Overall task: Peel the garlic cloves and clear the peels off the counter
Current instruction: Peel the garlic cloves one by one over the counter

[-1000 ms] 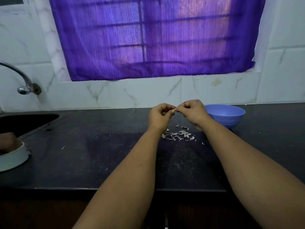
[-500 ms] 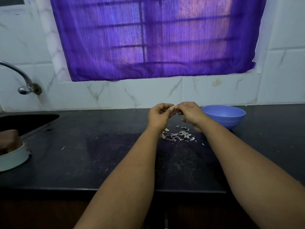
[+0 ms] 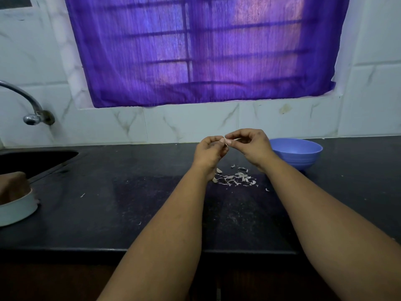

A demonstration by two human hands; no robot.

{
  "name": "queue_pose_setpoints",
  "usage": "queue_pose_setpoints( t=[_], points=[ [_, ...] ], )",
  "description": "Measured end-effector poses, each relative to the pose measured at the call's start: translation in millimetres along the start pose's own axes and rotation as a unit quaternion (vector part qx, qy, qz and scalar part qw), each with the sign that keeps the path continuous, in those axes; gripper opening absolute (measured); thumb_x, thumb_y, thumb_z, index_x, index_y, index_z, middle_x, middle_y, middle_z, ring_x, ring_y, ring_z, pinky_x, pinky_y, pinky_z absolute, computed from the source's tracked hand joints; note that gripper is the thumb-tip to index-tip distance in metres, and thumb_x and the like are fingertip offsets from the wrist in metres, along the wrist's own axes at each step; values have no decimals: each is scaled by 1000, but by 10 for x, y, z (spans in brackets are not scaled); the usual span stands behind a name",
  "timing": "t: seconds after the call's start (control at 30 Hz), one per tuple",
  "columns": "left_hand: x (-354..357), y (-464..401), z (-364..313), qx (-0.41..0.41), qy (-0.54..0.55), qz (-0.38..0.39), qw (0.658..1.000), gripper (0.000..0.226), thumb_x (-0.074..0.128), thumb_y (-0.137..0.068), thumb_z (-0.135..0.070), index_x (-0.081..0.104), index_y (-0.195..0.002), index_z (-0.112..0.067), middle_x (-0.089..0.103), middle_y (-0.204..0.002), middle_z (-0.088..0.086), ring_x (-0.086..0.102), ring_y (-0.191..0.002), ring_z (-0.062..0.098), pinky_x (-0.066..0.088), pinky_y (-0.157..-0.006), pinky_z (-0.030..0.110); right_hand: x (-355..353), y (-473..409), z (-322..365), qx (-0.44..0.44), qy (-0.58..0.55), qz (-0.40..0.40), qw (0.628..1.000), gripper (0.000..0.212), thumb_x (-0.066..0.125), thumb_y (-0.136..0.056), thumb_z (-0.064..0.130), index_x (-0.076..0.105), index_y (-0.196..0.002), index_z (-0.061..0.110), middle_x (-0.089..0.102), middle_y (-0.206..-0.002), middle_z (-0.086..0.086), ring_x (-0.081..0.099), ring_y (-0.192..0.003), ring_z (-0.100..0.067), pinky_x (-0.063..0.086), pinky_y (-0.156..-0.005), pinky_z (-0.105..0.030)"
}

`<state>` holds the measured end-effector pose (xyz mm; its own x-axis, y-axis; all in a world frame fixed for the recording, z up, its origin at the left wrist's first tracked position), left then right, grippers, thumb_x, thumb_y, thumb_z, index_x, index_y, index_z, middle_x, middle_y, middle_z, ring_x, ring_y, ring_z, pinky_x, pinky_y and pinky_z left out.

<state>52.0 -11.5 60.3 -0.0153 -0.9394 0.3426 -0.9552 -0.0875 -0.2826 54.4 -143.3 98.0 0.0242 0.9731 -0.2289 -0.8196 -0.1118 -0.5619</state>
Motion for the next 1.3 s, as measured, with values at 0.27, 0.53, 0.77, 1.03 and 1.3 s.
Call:
queue_pose_setpoints(
  t=[0.27, 0.53, 0.77, 1.03, 1.3],
  points=[
    [46, 33, 6, -15, 2, 32, 999, 7, 61, -91, -4, 65, -85, -4, 68, -76, 4, 65, -71, 7, 53, -68, 15, -109, -24, -10, -15, 39, -38, 998, 12, 81, -76, 19, 71, -79, 25, 73, -84, -1, 68, -82, -15, 56, -80, -25],
    [45, 47, 34, -41, 11, 28, 999, 13, 60, -91, -1, 66, -79, -4, 67, -64, 1, 60, -56, 4, 52, -61, 12, -68, -66, -14, -35, 55, -12, 998, 16, 79, -78, 14, 64, -75, 21, 66, -74, 4, 57, -68, -6, 49, -69, -17],
    [26, 47, 72, -57, 9, 21, 998, 11, 60, -90, 1, 65, -80, -2, 67, -60, 0, 59, -52, 3, 51, -56, 11, -12, -53, -34, -26, 107, 36, 993, 9, 71, -86, 17, 62, -82, 17, 58, -71, 11, 50, -64, -2, 41, -62, -8],
    [55, 40, 111, -76, 43, 23, 996, 13, 60, -91, -1, 64, -79, -2, 67, -61, -1, 60, -54, 3, 51, -57, 10, -24, -66, -36, -31, 173, 3, 984, 15, 70, -86, 24, 57, -79, 27, 60, -79, 15, 58, -72, -7, 47, -72, -24],
    [54, 69, 120, -87, 62, 19, 994, 10, 61, -90, -2, 65, -82, -1, 67, -62, 0, 60, -53, 2, 50, -55, 10, -66, -49, 4, -40, 127, -21, 991, 12, 75, -82, 17, 65, -88, 15, 63, -81, 13, 57, -63, 5, 40, -59, -2]
  ],
)
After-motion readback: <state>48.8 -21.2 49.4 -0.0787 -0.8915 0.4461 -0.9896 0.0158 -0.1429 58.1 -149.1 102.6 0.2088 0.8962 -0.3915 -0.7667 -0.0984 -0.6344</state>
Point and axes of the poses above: each hand's wrist, its own y-axis away from the middle knuckle, its own x-axis out of the palm, z = x × y, the point moved 9 cm from there along -y, towards the middle knuckle
